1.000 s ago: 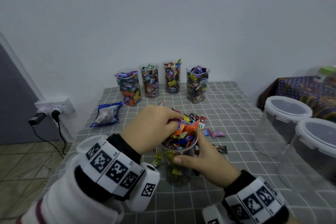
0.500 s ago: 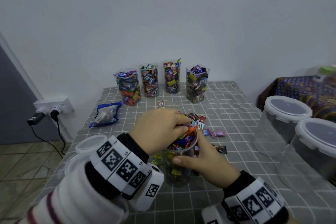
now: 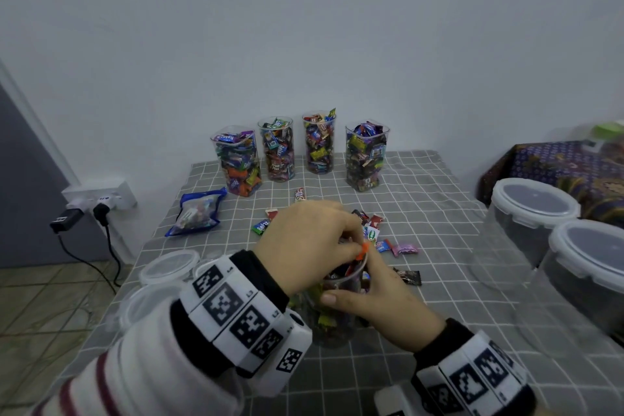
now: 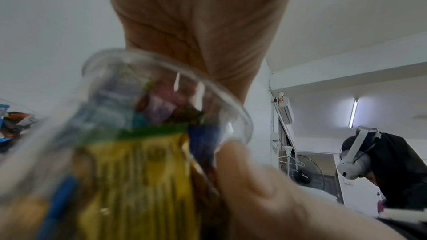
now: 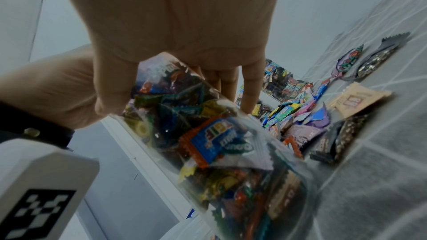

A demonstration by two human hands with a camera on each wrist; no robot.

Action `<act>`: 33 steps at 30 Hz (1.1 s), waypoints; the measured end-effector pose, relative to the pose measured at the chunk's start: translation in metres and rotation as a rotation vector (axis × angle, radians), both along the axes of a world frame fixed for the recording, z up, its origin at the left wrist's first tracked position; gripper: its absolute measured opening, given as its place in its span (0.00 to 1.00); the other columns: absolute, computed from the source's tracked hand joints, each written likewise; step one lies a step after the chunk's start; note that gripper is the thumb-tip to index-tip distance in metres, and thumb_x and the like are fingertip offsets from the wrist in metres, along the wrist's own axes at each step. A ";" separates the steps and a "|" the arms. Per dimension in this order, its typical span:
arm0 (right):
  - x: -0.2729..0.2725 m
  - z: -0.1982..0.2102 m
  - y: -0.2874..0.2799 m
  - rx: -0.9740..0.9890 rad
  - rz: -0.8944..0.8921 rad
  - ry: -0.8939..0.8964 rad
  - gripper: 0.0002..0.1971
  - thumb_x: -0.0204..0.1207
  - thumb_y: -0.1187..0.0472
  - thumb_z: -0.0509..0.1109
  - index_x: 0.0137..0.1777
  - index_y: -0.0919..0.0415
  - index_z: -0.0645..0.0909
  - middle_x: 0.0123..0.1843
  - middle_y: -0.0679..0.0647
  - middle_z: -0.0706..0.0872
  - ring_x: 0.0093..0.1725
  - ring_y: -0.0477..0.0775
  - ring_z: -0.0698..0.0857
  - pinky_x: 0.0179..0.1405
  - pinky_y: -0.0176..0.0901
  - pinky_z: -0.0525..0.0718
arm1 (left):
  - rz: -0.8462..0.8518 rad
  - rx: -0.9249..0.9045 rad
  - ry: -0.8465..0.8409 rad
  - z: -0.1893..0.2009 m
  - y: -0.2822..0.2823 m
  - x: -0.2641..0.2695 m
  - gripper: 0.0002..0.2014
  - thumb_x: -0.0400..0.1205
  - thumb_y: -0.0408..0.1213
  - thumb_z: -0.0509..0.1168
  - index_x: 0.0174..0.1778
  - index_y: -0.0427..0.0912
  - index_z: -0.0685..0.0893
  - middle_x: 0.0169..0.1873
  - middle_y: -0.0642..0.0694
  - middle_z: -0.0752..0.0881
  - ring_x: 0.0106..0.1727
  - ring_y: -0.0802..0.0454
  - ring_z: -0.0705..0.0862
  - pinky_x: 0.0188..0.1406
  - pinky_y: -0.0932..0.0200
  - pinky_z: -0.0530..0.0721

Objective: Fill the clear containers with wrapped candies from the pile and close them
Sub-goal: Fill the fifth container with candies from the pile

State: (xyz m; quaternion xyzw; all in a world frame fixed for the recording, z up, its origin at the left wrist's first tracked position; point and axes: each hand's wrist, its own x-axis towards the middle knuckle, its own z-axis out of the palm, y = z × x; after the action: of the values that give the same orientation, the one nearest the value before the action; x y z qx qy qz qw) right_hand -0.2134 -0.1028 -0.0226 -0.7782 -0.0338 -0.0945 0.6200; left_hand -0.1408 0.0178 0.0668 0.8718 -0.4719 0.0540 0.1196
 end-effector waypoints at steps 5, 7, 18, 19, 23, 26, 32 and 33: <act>-0.001 0.002 0.000 0.009 0.004 0.007 0.41 0.57 0.47 0.79 0.71 0.43 0.66 0.65 0.35 0.81 0.65 0.33 0.78 0.60 0.25 0.76 | -0.054 0.049 0.068 0.007 0.006 0.006 0.11 0.79 0.50 0.65 0.54 0.56 0.87 0.51 0.56 0.84 0.52 0.58 0.80 0.52 0.55 0.78; -0.002 0.004 0.000 0.000 0.006 0.021 0.41 0.58 0.48 0.82 0.70 0.42 0.66 0.62 0.35 0.82 0.63 0.33 0.80 0.59 0.26 0.77 | -0.028 -0.039 0.070 0.011 0.011 0.009 0.12 0.79 0.53 0.65 0.55 0.57 0.87 0.49 0.56 0.84 0.50 0.59 0.81 0.51 0.58 0.78; -0.002 0.006 -0.003 -0.023 0.022 0.047 0.36 0.66 0.69 0.79 0.68 0.48 0.65 0.63 0.41 0.80 0.59 0.28 0.80 0.54 0.20 0.74 | -0.076 -0.052 0.197 0.003 0.020 0.008 0.10 0.78 0.39 0.69 0.54 0.51 0.88 0.49 0.54 0.85 0.48 0.61 0.82 0.51 0.63 0.78; -0.002 0.007 -0.005 -0.051 0.034 0.062 0.36 0.66 0.69 0.79 0.68 0.45 0.65 0.63 0.40 0.80 0.60 0.28 0.79 0.54 0.20 0.75 | -0.079 -0.107 0.218 0.003 0.023 0.008 0.09 0.79 0.39 0.69 0.53 0.51 0.88 0.49 0.54 0.86 0.47 0.62 0.82 0.51 0.63 0.78; -0.002 0.006 -0.022 -0.113 0.122 0.174 0.38 0.64 0.64 0.73 0.71 0.35 0.65 0.66 0.40 0.80 0.64 0.40 0.81 0.64 0.42 0.81 | 0.006 -0.423 0.240 -0.007 0.035 0.009 0.07 0.79 0.41 0.70 0.51 0.54 0.88 0.45 0.60 0.84 0.48 0.65 0.81 0.48 0.65 0.80; 0.000 -0.001 -0.033 -0.059 0.066 0.216 0.33 0.58 0.53 0.69 0.68 0.39 0.73 0.68 0.42 0.80 0.64 0.48 0.82 0.64 0.53 0.81 | 0.072 -0.551 0.302 -0.017 0.042 0.010 0.16 0.75 0.55 0.69 0.59 0.61 0.83 0.51 0.69 0.79 0.54 0.69 0.78 0.54 0.62 0.80; 0.013 -0.018 -0.041 -0.497 -0.224 0.229 0.33 0.72 0.48 0.67 0.77 0.55 0.66 0.74 0.50 0.72 0.74 0.49 0.68 0.74 0.50 0.68 | 0.120 -0.435 0.633 -0.041 0.041 0.010 0.50 0.56 0.75 0.66 0.75 0.70 0.57 0.71 0.65 0.69 0.71 0.65 0.71 0.72 0.50 0.74; 0.015 -0.020 -0.042 -0.550 -0.227 0.250 0.33 0.74 0.48 0.67 0.78 0.56 0.65 0.75 0.51 0.70 0.74 0.50 0.67 0.75 0.50 0.66 | 0.104 -0.410 0.695 -0.044 0.041 0.009 0.53 0.54 0.76 0.69 0.75 0.71 0.55 0.71 0.66 0.69 0.71 0.65 0.72 0.72 0.50 0.75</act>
State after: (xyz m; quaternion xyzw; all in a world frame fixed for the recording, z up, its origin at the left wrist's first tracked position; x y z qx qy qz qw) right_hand -0.1985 -0.1449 -0.0425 -0.9210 0.1054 -0.0543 0.3712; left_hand -0.1322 0.0590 0.0229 0.8189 -0.3383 -0.1450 0.4404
